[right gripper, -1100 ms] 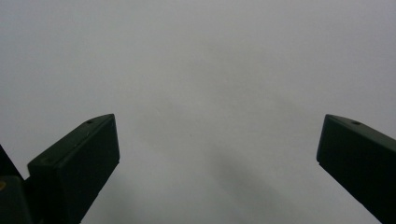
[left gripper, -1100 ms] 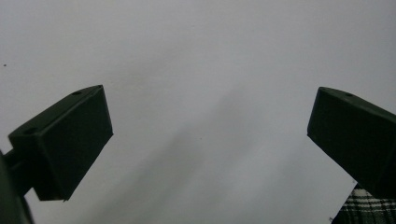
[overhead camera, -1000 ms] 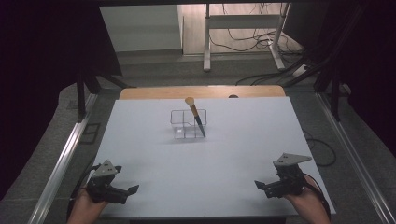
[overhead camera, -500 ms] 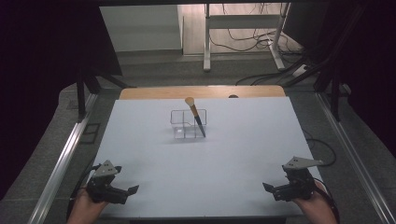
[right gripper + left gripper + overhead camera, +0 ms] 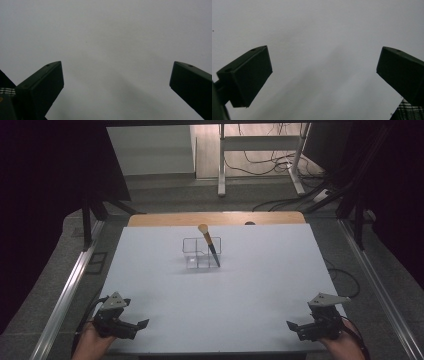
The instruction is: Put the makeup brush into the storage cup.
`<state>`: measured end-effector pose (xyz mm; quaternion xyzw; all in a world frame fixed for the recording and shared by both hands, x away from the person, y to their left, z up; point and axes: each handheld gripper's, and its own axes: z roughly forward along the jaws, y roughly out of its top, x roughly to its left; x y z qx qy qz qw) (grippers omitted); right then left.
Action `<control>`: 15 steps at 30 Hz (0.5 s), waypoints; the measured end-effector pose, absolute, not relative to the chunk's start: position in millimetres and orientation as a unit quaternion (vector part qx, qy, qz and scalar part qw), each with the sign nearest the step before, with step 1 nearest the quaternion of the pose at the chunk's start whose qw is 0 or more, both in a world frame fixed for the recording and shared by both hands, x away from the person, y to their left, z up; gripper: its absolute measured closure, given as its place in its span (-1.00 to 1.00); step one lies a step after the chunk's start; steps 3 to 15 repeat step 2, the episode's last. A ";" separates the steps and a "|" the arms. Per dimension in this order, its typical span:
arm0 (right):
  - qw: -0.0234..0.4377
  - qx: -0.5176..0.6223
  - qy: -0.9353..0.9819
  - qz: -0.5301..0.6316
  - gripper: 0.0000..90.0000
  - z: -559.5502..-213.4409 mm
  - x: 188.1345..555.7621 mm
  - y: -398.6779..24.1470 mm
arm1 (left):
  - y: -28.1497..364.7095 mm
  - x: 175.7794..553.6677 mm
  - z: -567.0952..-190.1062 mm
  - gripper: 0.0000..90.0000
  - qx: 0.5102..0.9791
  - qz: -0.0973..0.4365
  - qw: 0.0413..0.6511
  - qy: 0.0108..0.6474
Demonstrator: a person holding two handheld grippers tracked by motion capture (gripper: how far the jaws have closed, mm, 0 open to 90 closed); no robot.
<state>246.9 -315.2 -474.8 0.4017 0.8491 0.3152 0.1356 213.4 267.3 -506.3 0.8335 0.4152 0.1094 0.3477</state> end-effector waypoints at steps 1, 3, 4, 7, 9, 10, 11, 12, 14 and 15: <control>0.136 0.401 0.849 0.316 -1.00 -475.0 247.1 -315.4 | 267.1 213.6 -506.1 -0.99 0.833 0.110 0.348 0.415; 0.135 0.401 0.850 0.315 -1.00 -475.2 247.1 -315.6 | 266.7 213.8 -506.0 -0.99 0.833 0.110 0.349 0.416; 0.135 0.401 0.850 0.315 -1.00 -475.2 247.1 -315.6 | 266.7 213.8 -506.0 -0.99 0.833 0.110 0.349 0.416; 0.135 0.401 0.850 0.315 -1.00 -475.2 247.1 -315.6 | 266.7 213.8 -506.0 -0.99 0.833 0.110 0.349 0.416; 0.135 0.401 0.850 0.315 -1.00 -475.2 247.1 -315.6 | 266.7 213.8 -506.0 -0.99 0.833 0.110 0.349 0.416; 0.135 0.401 0.850 0.315 -1.00 -475.2 247.1 -315.6 | 266.7 213.8 -506.0 -0.99 0.833 0.110 0.349 0.416; 0.135 0.401 0.850 0.315 -1.00 -475.2 247.1 -315.6 | 266.7 213.8 -506.0 -0.99 0.833 0.110 0.349 0.416; 0.135 0.401 0.850 0.315 -1.00 -475.2 247.1 -315.6 | 266.7 213.8 -506.0 -0.99 0.833 0.110 0.349 0.416; 0.135 0.401 0.850 0.315 -1.00 -475.2 247.1 -315.6 | 266.7 213.8 -506.0 -0.99 0.833 0.110 0.349 0.416; 0.135 0.401 0.850 0.315 -1.00 -475.2 247.1 -315.6 | 266.7 213.8 -506.0 -0.99 0.833 0.110 0.349 0.416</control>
